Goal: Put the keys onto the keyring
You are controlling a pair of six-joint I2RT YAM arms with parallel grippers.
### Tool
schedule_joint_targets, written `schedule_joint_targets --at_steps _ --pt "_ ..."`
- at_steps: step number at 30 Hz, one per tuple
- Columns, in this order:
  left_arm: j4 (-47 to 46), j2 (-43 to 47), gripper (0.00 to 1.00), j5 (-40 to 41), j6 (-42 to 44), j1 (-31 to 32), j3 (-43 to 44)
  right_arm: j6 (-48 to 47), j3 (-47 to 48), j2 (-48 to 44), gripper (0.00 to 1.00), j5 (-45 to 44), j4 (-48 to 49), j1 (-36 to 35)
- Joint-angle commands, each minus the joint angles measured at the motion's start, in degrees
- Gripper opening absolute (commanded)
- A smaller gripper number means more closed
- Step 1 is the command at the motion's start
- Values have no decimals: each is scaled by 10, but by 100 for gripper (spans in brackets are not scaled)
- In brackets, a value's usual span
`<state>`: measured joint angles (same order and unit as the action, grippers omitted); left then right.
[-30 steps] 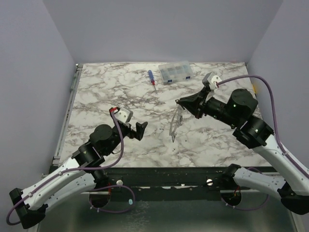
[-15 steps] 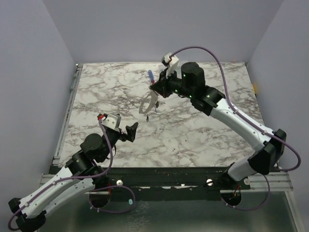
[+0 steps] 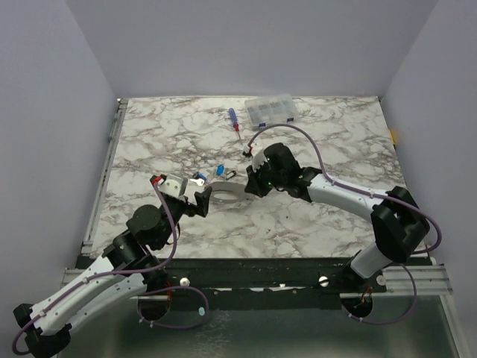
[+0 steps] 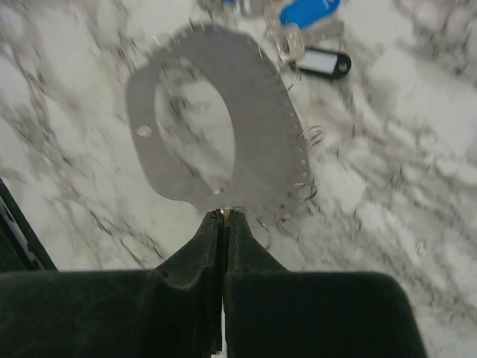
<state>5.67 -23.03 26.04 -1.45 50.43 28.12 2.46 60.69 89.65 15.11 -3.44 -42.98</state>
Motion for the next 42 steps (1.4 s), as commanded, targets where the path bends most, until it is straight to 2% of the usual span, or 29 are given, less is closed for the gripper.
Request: schedule_joint_targets --at_steps 1,14,24,31,35,42 --pt "-8 -12 96 7 -1 0 -4 -19 -23 2 1 -2 -43 11" --pt "-5 -20 96 5 -2 0 -3 -83 23 51 0 -32 -252 11" --pt "-6 -39 96 -1 0 0 -1 -48 -50 50 2 -20 -228 11" --pt "-6 -40 96 -1 0 0 -2 -29 -69 46 30 -24 -227 12" --pt "-6 -43 96 -1 2 0 -2 -26 -65 19 53 -45 -237 12" --pt "-5 -51 96 -10 7 0 -3 11 -40 -57 73 -156 -274 11"
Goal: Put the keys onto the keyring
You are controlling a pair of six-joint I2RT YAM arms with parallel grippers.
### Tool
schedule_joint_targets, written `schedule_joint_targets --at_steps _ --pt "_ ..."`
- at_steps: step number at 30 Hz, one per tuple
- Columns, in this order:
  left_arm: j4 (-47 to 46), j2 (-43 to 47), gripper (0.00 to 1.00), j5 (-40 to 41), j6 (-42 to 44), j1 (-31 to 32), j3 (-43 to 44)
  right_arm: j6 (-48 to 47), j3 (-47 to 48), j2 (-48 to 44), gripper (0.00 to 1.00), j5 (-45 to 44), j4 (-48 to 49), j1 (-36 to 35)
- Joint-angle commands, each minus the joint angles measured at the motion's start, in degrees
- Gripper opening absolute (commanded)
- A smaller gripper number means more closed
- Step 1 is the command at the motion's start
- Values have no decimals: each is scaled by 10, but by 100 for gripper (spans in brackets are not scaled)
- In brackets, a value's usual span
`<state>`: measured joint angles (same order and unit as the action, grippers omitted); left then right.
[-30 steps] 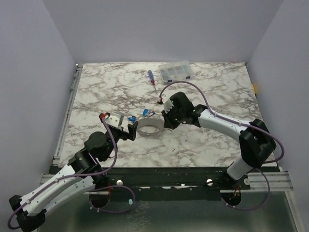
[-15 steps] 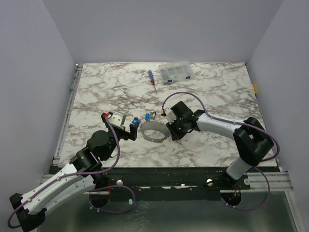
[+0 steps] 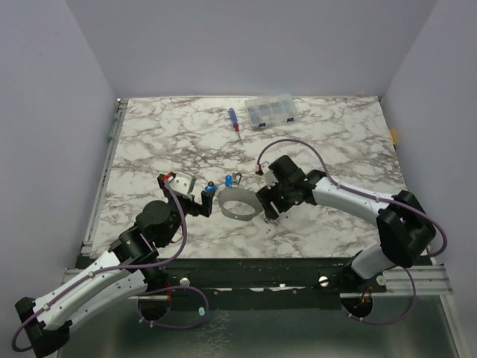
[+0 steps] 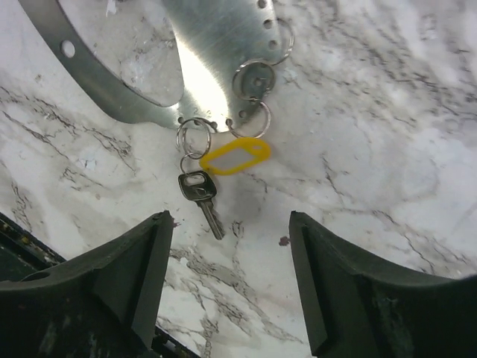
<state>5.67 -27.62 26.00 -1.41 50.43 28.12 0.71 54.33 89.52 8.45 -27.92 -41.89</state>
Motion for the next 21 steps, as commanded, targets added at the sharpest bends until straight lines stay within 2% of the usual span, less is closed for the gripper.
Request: schedule_joint_targets --at_steps 1,4,12,16,17,21 --pt "-5 -6 97 -9 6 1 -3 35 28 -71 76 -119 -31 0" --pt "-5 -11 99 1 5 0 -4 47 35 -127 83 -200 -34 0" --pt "-5 -40 99 25 3 0 0 120 16 -333 83 -370 22 0" --pt "-4 -54 99 34 4 -1 2 143 -40 -469 86 -382 80 0" --pt "-4 -57 99 38 4 -1 2 136 -64 -506 98 -378 105 0" --pt "-5 -67 99 52 6 -1 -1 138 -118 -619 100 -389 129 0"
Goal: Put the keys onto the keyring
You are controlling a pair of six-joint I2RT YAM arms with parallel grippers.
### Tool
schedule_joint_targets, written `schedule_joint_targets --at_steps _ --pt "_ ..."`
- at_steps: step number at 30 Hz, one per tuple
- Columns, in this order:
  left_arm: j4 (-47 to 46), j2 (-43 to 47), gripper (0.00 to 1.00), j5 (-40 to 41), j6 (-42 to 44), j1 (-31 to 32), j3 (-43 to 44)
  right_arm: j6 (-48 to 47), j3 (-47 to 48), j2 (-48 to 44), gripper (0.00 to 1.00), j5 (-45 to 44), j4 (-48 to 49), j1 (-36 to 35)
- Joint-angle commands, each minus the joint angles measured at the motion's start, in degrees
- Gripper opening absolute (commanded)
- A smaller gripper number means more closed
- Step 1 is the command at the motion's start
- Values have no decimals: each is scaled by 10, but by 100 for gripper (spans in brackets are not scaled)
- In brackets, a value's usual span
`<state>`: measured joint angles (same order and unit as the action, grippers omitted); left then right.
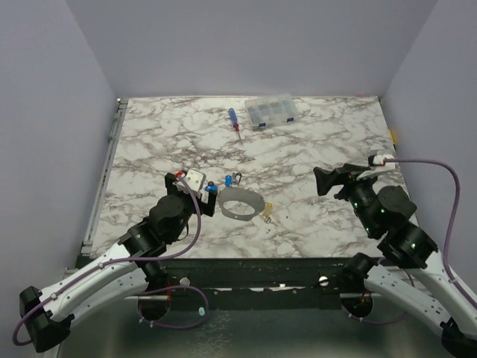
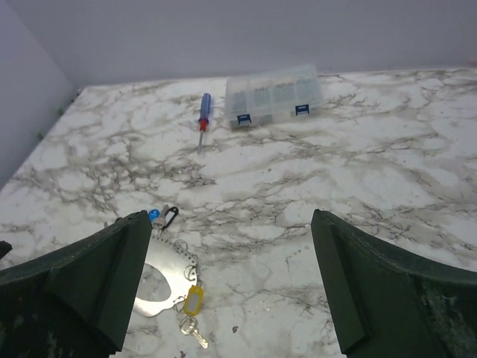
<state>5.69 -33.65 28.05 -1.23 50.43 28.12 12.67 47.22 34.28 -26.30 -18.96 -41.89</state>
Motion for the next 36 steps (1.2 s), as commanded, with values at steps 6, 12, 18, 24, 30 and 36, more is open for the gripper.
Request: schedule_joint_targets --at_steps 6,12,18,24,30,36 --pt "-2 -37 99 85 -19 -2 0 127 -59 -121 100 -124 -19 0" --pt "9 -141 99 65 -58 -41 28 159 -33 -76 100 -148 -56 0" --pt "9 -282 99 -45 -88 -126 91 162 -24 -51 100 -88 -73 1" --pt "-42 -304 99 -107 -136 -145 164 172 -30 -91 100 -32 -73 0" --pt "-156 -236 99 -93 -83 -145 90 186 -51 -104 100 -42 -78 0" --pt "-120 -182 99 14 -36 -144 84 202 -48 -85 100 -63 -90 0"
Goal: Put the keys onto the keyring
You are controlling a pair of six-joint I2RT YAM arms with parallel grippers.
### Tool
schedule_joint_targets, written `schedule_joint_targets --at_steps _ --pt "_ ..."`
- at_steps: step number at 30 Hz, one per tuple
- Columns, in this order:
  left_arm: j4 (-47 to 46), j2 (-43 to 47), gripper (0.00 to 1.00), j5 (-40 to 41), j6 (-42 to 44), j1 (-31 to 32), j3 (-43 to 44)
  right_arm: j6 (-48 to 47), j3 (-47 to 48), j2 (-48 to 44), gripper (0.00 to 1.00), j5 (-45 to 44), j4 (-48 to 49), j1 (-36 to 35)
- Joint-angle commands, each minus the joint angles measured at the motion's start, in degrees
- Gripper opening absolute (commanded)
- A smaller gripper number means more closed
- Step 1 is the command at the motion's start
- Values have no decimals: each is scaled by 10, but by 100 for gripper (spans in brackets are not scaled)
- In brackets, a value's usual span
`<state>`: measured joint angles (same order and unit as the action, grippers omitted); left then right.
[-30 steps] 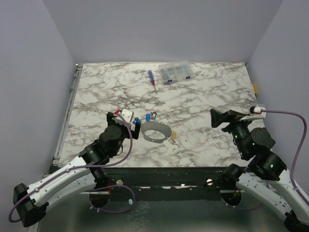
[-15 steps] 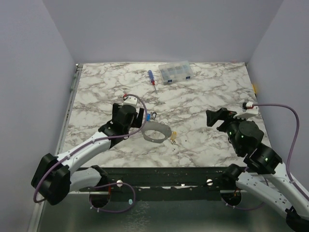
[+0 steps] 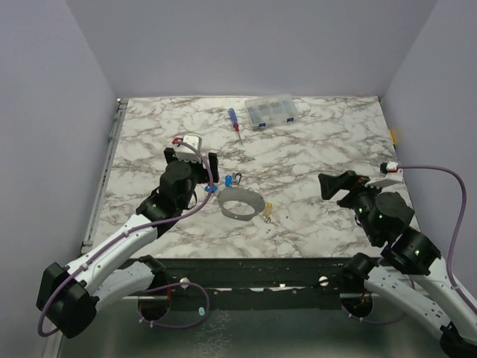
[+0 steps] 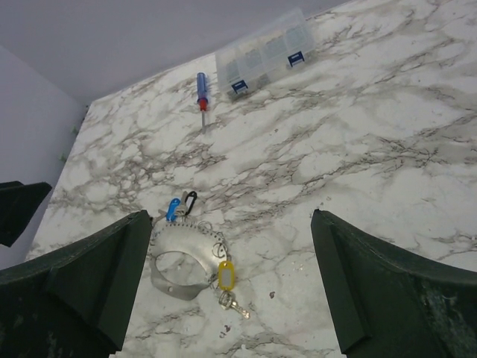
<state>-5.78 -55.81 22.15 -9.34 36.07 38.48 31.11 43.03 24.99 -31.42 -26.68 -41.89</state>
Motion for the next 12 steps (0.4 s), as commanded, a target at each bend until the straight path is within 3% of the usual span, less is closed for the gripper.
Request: schedule_joint_targets --at_steps 1,12 --pt "-14 48 99 81 48 -1 -25 16 -13 9 100 -15 -7 0" --pt "-3 42 99 74 63 -1 -10 10 -14 61 100 -35 42 0"
